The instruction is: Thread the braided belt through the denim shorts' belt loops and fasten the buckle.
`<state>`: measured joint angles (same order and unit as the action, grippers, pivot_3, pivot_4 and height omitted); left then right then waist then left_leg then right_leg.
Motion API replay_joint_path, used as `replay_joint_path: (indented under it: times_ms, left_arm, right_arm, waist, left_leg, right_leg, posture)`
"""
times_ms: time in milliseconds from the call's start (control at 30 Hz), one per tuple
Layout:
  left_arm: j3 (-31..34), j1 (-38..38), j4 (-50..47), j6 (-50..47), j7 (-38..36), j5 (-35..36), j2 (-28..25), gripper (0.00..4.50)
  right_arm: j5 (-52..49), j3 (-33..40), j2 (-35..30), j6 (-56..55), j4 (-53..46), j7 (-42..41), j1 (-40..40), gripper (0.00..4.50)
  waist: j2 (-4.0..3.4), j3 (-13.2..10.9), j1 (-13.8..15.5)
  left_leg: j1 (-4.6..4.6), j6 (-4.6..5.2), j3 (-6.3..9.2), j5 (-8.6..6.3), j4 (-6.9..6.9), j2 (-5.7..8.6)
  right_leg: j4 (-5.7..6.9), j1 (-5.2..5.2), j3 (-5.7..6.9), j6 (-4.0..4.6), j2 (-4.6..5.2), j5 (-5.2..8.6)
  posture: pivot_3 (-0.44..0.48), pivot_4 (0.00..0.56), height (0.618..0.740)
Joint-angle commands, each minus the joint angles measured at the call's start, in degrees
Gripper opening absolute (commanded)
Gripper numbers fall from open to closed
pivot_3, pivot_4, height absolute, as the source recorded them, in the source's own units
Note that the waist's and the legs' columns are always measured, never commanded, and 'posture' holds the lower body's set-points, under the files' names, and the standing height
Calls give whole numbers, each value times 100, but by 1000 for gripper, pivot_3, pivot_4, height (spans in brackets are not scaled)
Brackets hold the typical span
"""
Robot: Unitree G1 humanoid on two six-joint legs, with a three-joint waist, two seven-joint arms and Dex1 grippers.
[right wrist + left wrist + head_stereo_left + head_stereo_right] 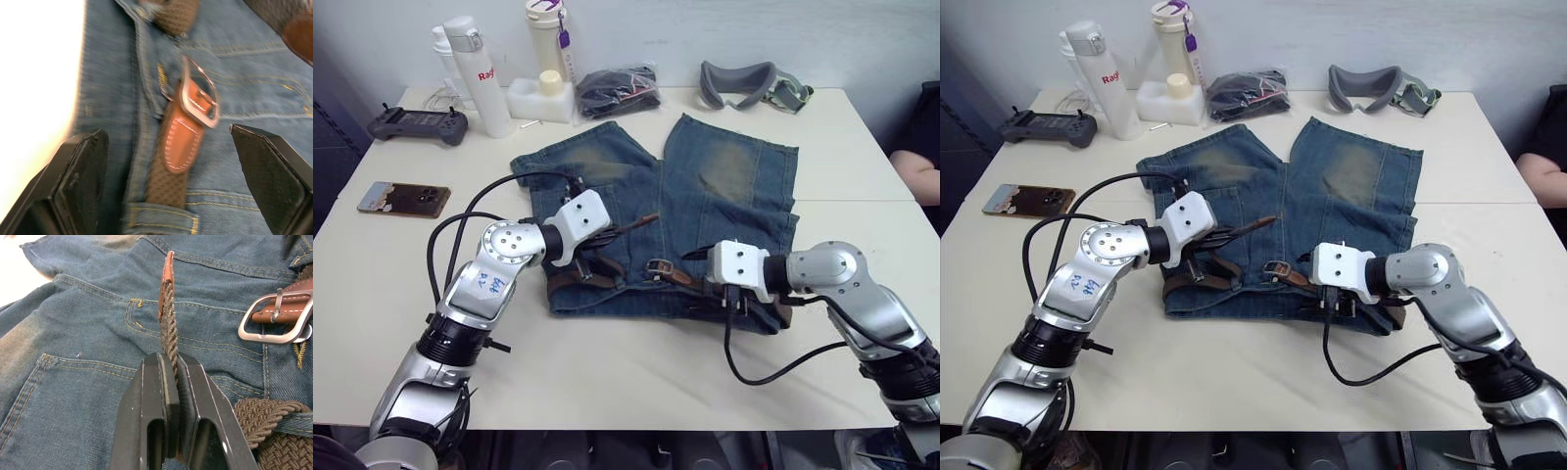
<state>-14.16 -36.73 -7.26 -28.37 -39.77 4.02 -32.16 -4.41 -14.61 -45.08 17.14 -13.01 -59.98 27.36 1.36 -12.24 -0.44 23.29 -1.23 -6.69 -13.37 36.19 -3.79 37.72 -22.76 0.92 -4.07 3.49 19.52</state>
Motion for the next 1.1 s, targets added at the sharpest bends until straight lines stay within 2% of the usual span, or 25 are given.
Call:
replay_joint_path:
  times_ms: [33, 167, 200, 267, 500, 633, 800, 1100]
  left_arm:
    - [71, 24, -269, 0, -23, -65, -12, 0]
    - [138, 51, -305, -51, -49, -47, -61, 0]
    - [178, 63, -315, -66, -62, -28, -86, 0]
    - [288, 140, -365, -72, -157, 42, -206, 0]
    - [995, 551, -514, -459, -882, 718, -917, 0]
    - [1251, 819, -810, -800, -1242, 1227, -1133, 0]
    - [1292, 869, -1198, -1152, -1345, 1695, -1061, 0]
    - [989, 582, -885, -1127, -821, 1344, -829, 0]
  right_arm:
    - [244, 48, 171, -142, 97, 366, -32, 4194]
    - [315, 49, 368, -20, 251, 523, -11, 4194]
    - [285, 80, 433, 51, 282, 568, 0, 3983]
    - [219, 109, 508, 170, 270, 590, 11, 3363]
    - [-101, 264, 745, 810, 145, 669, 30, 52]
    - [-367, 407, 861, 1414, 30, 730, 136, 22]
    - [-677, 549, 983, 1966, -103, 850, 244, 22]
    - [-1000, 631, 1127, 2429, -249, 1059, 490, 22]
  waist:
    - [0, 0, 1]
    - [1, 1, -12]
    - [2, 1, -15]
    - [4, 3, -33]
    - [6, 4, -125]
    - [7, 4, -130]
    - [8, 5, -124]
    - [9, 5, -121]
  left_leg:
    - [0, 0, -1, 0, 0, 0]
    - [-2, -1, -5, 0, 0, -1]
    - [-3, -1, -5, 0, 0, -1]
    - [-4, -1, -5, 0, 0, -2]
    - [-6, -1, -6, 0, -5, -10]
    - [-5, -2, -4, -1, -4, -10]
    - [-4, -1, -3, -1, -4, -10]
    - [-3, -1, -3, -2, -4, -8]
  right_leg:
    - [0, 0, 0, 0, -1, 0]
    - [3, 0, -2, 0, -4, 0]
    - [4, -1, -2, 0, -5, 0]
    - [4, -1, -2, 0, -5, 0]
    - [7, -3, -1, 3, 2, 2]
    - [7, -3, -4, 4, 2, 2]
    - [8, -3, -6, 4, 2, 2]
    - [7, -4, -11, 5, 0, 2]
  posture:
    - [0, 150, 739]
    - [0, 150, 739]
    - [0, 150, 739]
    - [0, 150, 739]
    - [0, 150, 739]
    - [0, 150, 739]
    - [0, 150, 739]
    - [0, 150, 739]
